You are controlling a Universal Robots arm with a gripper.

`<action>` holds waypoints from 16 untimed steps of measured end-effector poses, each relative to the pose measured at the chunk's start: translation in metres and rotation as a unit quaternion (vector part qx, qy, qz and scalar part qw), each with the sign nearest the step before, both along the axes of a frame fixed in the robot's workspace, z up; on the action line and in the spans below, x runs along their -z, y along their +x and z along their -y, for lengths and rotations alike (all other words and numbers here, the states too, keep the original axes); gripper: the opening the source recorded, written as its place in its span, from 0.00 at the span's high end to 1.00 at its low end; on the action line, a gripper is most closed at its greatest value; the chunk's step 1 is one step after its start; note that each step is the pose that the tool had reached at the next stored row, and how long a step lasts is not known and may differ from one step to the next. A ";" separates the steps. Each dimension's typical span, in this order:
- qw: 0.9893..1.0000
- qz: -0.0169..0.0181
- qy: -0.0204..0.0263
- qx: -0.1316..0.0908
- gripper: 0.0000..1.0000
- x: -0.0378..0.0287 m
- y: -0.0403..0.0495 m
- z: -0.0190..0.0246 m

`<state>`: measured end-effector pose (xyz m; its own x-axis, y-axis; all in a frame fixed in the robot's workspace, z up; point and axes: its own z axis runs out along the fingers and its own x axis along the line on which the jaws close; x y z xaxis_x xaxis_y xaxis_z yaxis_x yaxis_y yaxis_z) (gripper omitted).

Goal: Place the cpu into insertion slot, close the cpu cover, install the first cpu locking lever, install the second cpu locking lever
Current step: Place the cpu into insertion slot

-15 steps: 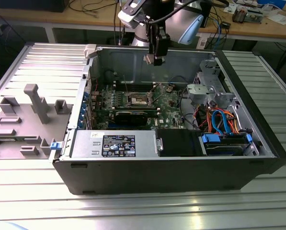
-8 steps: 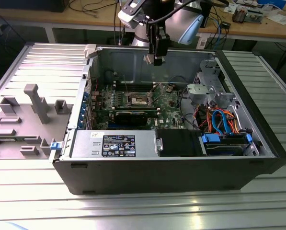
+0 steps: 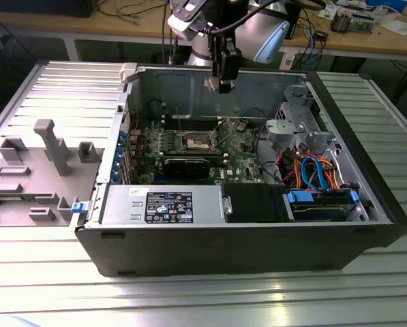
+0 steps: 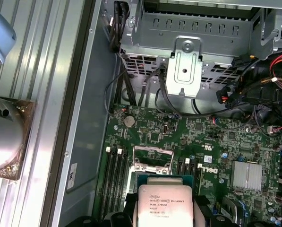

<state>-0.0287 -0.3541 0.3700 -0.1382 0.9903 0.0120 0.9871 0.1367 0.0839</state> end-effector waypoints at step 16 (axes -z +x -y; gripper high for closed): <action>0.999 0.000 0.000 0.044 0.45 0.0018 0.0000 0.0000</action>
<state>-0.0287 -0.3541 0.3682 -0.0504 0.9987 0.0116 0.9953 0.0492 0.0833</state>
